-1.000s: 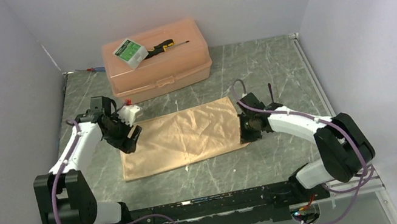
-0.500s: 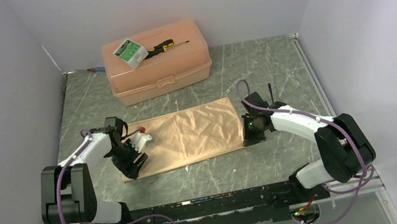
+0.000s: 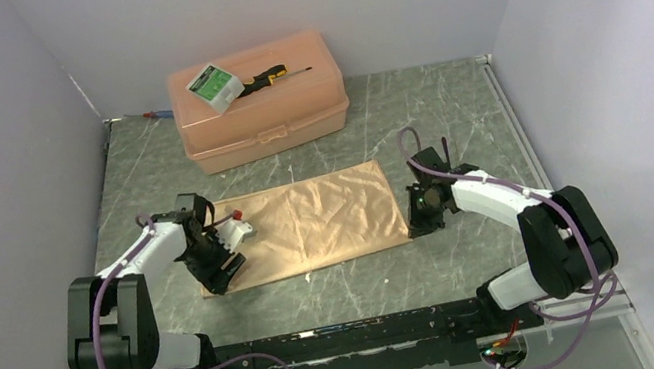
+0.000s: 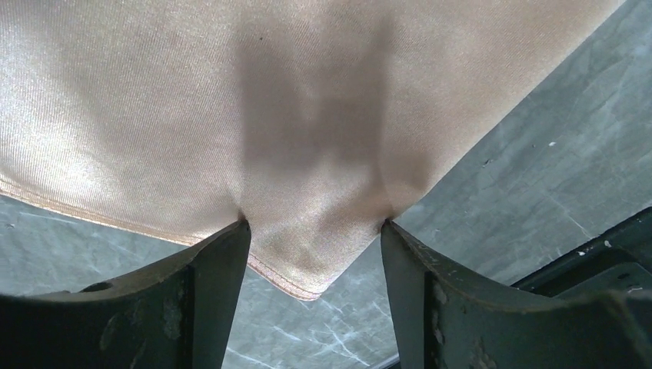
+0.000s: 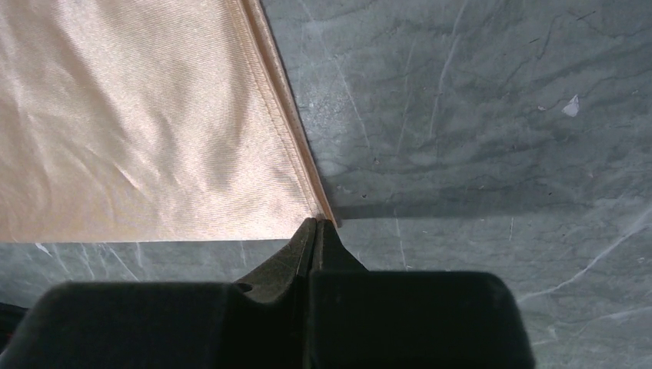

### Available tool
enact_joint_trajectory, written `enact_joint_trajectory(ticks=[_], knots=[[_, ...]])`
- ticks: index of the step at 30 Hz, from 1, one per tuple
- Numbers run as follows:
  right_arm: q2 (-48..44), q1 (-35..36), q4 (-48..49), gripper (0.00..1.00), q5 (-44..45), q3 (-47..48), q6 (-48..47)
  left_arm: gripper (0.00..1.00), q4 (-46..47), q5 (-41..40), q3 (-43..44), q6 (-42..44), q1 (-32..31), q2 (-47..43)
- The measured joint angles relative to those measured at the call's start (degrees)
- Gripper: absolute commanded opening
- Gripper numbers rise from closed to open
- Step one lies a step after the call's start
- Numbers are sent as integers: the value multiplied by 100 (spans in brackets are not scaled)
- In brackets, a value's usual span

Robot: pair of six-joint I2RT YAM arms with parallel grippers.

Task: Fold the napkin into a case and place the utensils inside
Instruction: Smooth out the rectangle-folded napkin at the center of the board, then pick up the rectangle-folded napkin from the center of the board.

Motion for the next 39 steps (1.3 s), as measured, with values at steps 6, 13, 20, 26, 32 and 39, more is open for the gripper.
enact_joint_trajectory(ticks=[6, 13, 20, 26, 32, 39], knots=[[48, 0, -240, 17, 28, 26, -35, 78, 151, -79, 9, -111, -59, 0], [-177, 0, -804, 48, 203, 479, -55, 84, 76, 94, 262, -282, -59, 0], [-352, 0, -850, 71, 293, 715, 52, 85, -442, 404, 1228, -387, -55, -52], [-310, -2, -629, 71, 133, 304, 278, 78, -378, 269, 1279, -560, 122, -31], [-254, -2, -476, 69, 24, -59, 485, 75, 55, -120, 1274, -852, 675, 468], [-203, -9, -227, 65, -140, -199, 728, 76, 525, -313, 975, -953, 1010, 678]])
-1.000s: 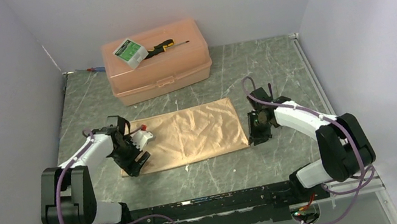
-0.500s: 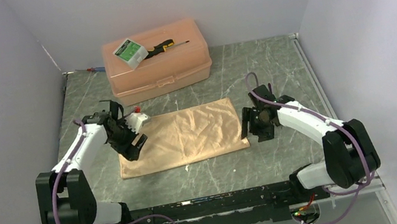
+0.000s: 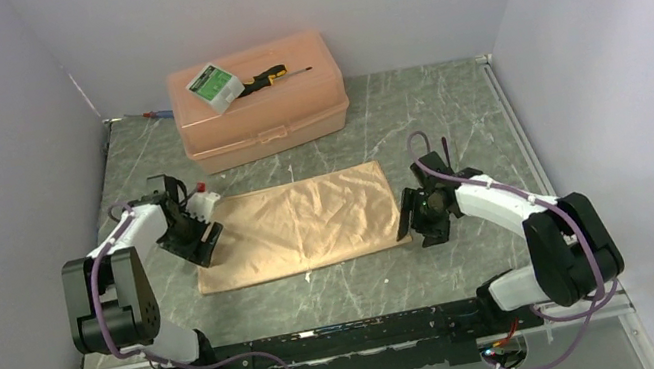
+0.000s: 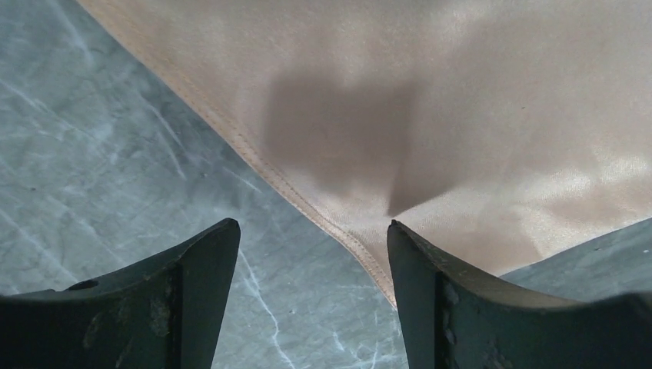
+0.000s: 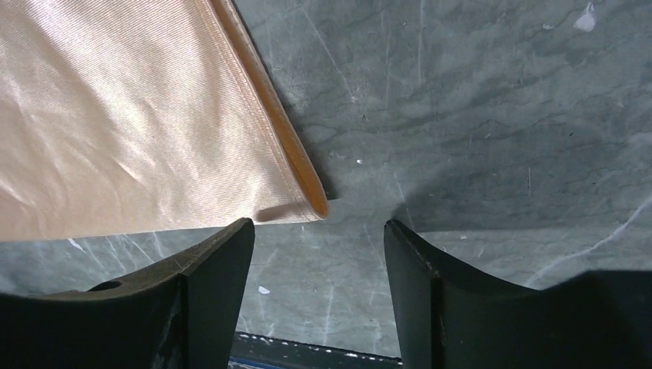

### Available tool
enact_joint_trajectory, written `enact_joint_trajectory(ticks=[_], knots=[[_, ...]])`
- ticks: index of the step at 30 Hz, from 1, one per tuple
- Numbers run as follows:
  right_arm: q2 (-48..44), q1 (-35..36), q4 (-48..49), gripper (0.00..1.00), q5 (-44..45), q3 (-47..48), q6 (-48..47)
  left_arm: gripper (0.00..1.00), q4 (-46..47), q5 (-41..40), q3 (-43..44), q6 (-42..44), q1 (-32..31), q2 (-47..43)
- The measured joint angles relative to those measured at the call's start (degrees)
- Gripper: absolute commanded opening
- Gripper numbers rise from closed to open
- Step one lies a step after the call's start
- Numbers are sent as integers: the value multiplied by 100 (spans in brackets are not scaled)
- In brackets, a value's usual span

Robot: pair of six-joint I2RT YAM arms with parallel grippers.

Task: Fold the napkin into a case and place the utensils inside
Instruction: Pick up the rectangle-folded napkin from the center of the board.

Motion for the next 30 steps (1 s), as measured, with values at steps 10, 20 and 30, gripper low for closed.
enact_joint_trajectory(ticks=[10, 20, 30], knots=[[-107, -116, 457, 45, -291, -273, 431, 76, 236, -74, -262, 146, 131, 0], [-116, -175, 894, 14, -411, -509, 782, 76, 385, -144, -278, 376, 337, 42], [-190, -302, 826, 0, -131, -468, 850, 74, 385, -39, -245, 306, 310, 142]])
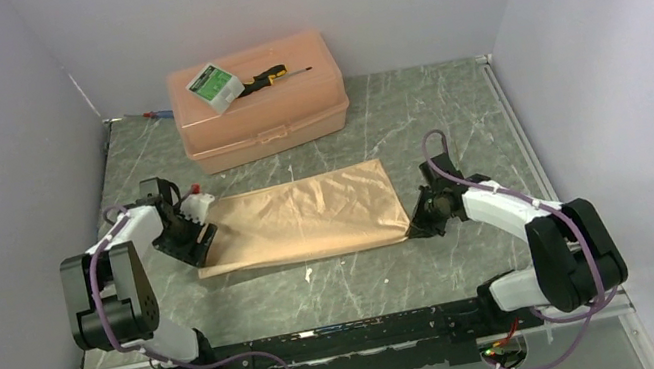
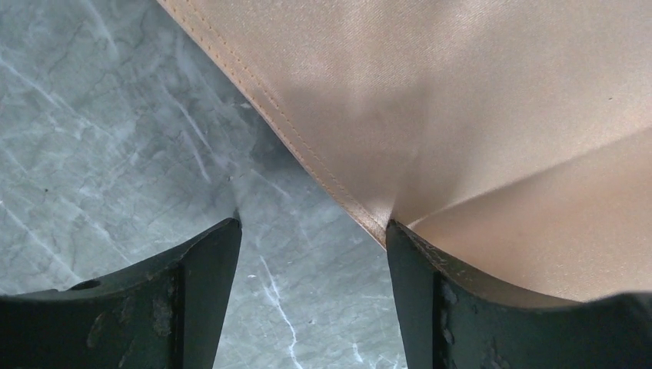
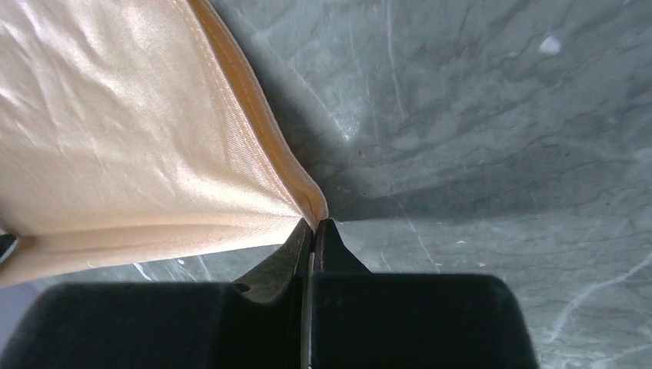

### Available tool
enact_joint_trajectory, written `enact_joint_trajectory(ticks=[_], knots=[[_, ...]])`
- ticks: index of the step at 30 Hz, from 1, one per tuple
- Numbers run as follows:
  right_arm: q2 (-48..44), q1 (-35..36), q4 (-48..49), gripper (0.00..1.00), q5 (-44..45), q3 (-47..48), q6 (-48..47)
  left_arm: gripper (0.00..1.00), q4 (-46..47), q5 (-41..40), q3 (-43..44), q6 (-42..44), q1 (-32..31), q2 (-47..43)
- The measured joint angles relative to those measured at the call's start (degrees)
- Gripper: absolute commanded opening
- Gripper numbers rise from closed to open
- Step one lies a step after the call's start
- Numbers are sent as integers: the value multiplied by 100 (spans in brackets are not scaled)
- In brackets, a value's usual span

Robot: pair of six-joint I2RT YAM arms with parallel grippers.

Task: Fold the napkin into a case and place the utensils inside
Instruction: Pick up the rectangle-folded napkin from the center of the board.

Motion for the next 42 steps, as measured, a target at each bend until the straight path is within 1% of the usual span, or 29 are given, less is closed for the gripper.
enact_joint_trajectory(ticks=[1, 2, 3, 4, 6, 7, 8, 13, 19, 22, 26, 32, 34, 38, 42], knots=[[0, -24, -26, 0, 33, 39, -7, 74, -24, 33, 28, -37, -28, 33], [0, -55, -59, 4, 76, 87, -24, 74, -35, 55, 50, -68, -59, 59], [0, -83, -79, 12, 131, 133, -46, 74, -46, 90, 68, -96, -109, 74], [-2, -114, -81, 22, 162, 168, -85, 74, -48, 122, 74, -125, -173, 76], [0, -151, -72, 48, 146, 192, -190, 74, -48, 151, 72, -144, -289, 70], [2, -149, -74, 57, 146, 195, -214, 74, -44, 160, 63, -142, -326, 59], [11, -118, -79, 60, 127, 195, -319, 74, -28, 166, 35, -138, -358, 31], [15, 17, -48, 66, -7, 188, -391, 73, 87, 160, -164, -109, -389, -179], [-37, -20, 9, 68, -39, 138, -372, 73, 157, 138, -232, -68, -398, -251], [-111, -214, 48, 65, -66, 70, -369, 73, 177, 138, -251, -46, -398, -269], [-225, -498, 138, 55, -74, -63, -356, 73, 291, 114, -365, 31, -411, -376], [-188, -527, 227, 37, -61, -122, -352, 73, 468, 68, -535, 127, -446, -533], [-190, -529, 240, 34, -26, -155, -356, 74, 540, 55, -605, 149, -450, -599], [-280, -610, 297, 31, -11, -264, -348, 74, 728, 31, -791, 254, -474, -708], [-328, -675, 442, 23, -109, -374, -291, 75, 741, 24, -820, 289, -485, -706]])
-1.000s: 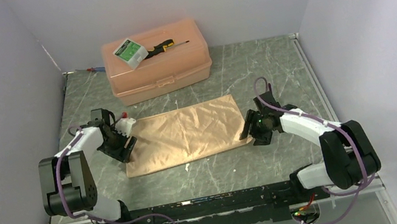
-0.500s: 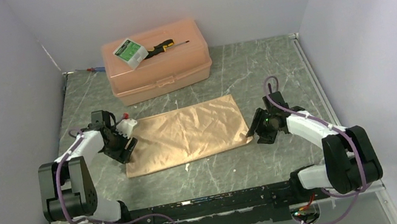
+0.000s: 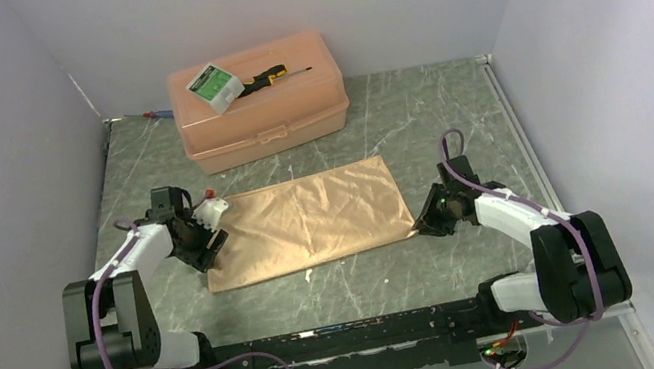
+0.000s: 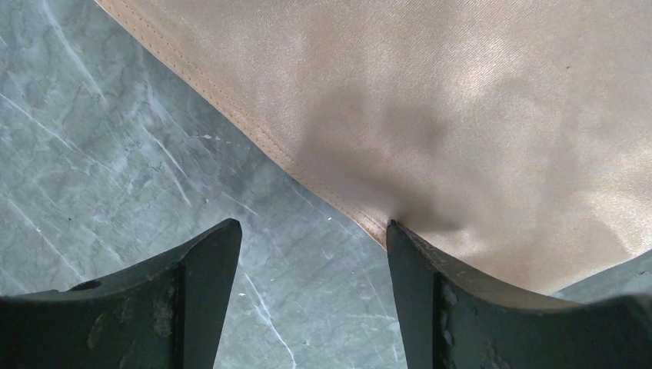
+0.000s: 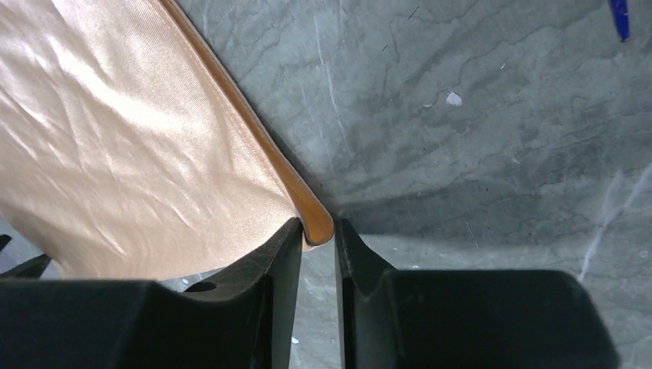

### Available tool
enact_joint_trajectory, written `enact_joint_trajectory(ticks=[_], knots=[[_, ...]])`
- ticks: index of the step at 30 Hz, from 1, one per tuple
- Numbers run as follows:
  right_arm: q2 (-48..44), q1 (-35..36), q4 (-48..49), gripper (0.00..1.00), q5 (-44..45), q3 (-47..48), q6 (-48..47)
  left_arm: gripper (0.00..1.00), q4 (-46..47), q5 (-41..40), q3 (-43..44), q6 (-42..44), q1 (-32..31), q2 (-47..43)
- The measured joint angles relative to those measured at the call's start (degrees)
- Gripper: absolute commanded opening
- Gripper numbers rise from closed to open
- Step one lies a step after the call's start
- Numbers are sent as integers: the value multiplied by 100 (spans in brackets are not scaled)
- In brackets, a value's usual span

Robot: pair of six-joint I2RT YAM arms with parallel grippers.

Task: Fold the napkin into a case and place the utensils inside
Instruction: Pick up the rectangle-folded napkin from the center of the board.

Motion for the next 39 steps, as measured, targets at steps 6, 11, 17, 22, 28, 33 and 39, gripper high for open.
enact_joint_trajectory(ticks=[6, 11, 17, 22, 28, 33, 39], knots=[[2, -11, 271, 10, -179, -129, 120, 75, -42, 11, 68, -15, 2, 0], [-2, -11, 393, 0, -437, -162, 140, 74, -85, 15, 109, -15, 2, 0], [-184, -107, 186, 0, -343, -142, 92, 74, -107, 26, 129, -24, -2, 0], [-223, -417, -286, 0, -164, 160, -105, 73, -122, -92, 177, -63, -310, 26], [-219, -702, -807, 0, 337, 761, -501, 73, -133, -109, 518, -352, -1005, 396], [-216, -752, -1012, 0, 579, 883, -800, 73, -188, -179, 769, -645, -1412, 632], [-334, -503, -1051, 0, 555, 859, -942, 74, -216, -223, 791, -782, -1611, 638]])
